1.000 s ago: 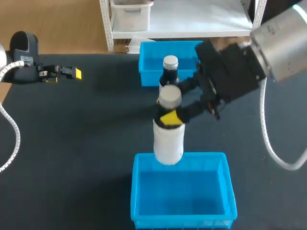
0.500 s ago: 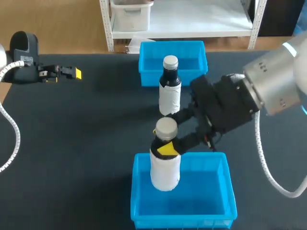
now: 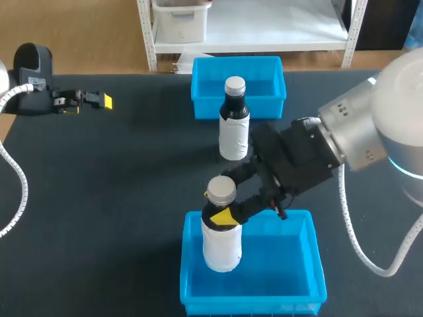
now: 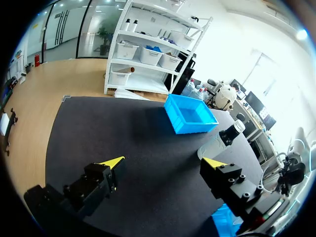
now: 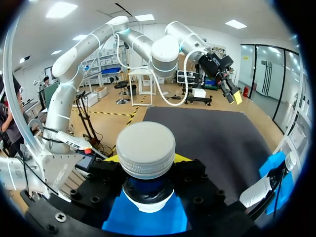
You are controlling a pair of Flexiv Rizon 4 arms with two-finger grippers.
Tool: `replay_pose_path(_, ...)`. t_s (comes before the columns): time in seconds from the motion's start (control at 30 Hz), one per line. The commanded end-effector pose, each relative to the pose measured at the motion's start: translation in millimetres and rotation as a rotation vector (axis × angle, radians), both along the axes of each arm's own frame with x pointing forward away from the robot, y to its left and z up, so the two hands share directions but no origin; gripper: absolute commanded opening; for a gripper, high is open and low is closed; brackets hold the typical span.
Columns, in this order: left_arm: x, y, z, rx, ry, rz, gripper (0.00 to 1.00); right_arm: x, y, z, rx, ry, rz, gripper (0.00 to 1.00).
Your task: Pick up the bottle, and place it in the far bin if it is heavy, or in the near bin if it is light.
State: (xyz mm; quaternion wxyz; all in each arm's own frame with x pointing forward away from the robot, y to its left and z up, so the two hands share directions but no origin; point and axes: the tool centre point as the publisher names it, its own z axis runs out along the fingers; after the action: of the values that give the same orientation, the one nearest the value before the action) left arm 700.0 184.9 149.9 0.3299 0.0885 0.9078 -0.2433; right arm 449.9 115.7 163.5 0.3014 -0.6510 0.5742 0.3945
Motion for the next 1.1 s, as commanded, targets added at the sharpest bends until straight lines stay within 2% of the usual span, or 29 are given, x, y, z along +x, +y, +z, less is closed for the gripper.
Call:
replay_pose_path(0.03,0.0,0.0,0.0,0.000,0.000,0.000,1.00,3.9,0.6,-7.9,0.013,0.007,-0.001,0.00)
replay_pose_path(0.93,0.0,0.0,0.0,0.000,0.000,0.000,1.00,5.5,-0.4,-34.6,-0.016,0.033,-0.004,0.00)
replay_pose_path(0.97,0.0,0.0,0.0,0.000,0.000,0.000,1.00,5.4,-0.5,-34.7,-0.016,0.033,-0.004,0.03)
replay_pose_path(1.0,0.0,0.0,0.0,0.000,0.000,0.000,1.00,5.4,-0.5,-34.7,-0.017,0.034,-0.004,0.13)
replay_pose_path(1.03,0.0,0.0,0.0,0.000,0.000,0.000,1.00,5.4,-0.5,-34.8,-0.019,0.035,-0.004,0.28)
replay_pose_path(1.07,0.0,0.0,0.0,0.000,0.000,0.000,1.00,5.4,-0.6,-34.8,-0.021,0.037,-0.003,0.53)
replay_pose_path(1.1,0.0,0.0,0.0,0.000,0.000,0.000,1.00,5.4,-0.6,-34.9,-0.025,0.038,-0.002,1.00)
